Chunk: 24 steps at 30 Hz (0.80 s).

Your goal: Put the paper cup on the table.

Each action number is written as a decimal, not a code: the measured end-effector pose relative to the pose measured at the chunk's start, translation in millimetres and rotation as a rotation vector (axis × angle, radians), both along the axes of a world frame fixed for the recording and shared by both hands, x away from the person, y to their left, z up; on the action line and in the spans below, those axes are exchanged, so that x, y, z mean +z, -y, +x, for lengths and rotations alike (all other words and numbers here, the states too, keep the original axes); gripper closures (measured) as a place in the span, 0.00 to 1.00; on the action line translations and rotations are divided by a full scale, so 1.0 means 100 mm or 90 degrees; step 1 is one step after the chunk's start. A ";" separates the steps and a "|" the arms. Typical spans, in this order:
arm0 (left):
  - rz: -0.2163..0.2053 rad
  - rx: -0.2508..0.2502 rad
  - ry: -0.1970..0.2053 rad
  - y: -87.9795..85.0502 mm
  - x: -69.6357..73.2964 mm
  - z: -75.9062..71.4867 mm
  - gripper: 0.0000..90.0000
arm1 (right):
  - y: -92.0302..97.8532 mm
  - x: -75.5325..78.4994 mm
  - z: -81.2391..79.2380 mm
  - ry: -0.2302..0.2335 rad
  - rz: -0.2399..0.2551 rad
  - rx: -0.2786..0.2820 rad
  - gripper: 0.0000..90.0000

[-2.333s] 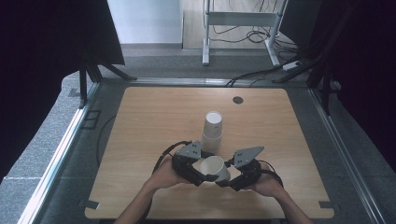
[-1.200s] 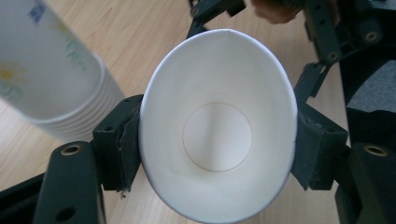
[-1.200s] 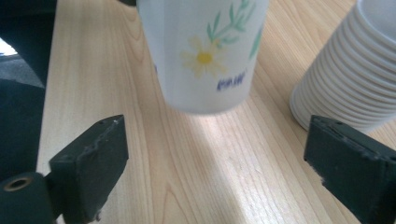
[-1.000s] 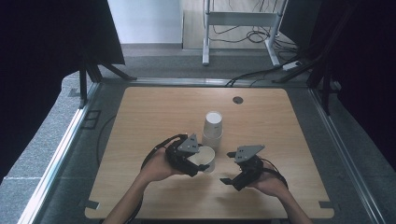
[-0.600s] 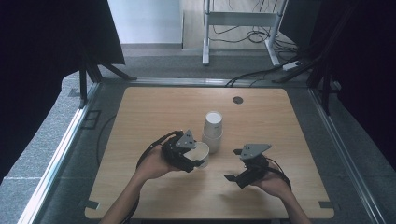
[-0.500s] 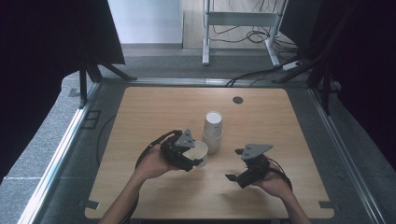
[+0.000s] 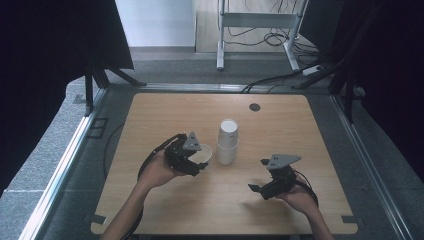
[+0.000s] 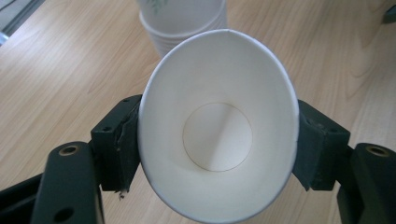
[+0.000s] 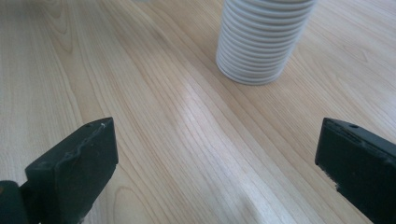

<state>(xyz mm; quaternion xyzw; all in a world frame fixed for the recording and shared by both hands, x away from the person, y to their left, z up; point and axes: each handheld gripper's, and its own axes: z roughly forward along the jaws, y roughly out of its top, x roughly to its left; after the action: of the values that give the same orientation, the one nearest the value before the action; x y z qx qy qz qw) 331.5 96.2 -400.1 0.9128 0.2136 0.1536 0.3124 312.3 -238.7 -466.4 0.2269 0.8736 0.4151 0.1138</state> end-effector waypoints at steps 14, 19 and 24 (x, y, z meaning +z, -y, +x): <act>0.048 0.091 -0.001 -0.23 -0.05 0.15 0.30 | 0.20 -0.03 0.00 -0.004 0.002 -0.053 0.00; 0.057 0.113 -0.009 -0.32 -0.08 0.22 0.30 | 0.24 -0.07 0.00 -0.006 -0.004 -0.072 0.00; 0.065 0.140 -0.014 -0.39 -0.13 0.28 0.30 | 0.29 -0.11 0.01 -0.012 -0.006 -0.084 0.00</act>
<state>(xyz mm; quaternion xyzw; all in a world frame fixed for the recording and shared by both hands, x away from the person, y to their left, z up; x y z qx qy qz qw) 359.3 135.3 -413.3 0.9002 0.3077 0.1874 0.2447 313.2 -267.2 -477.3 0.2876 0.8596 0.4005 0.1339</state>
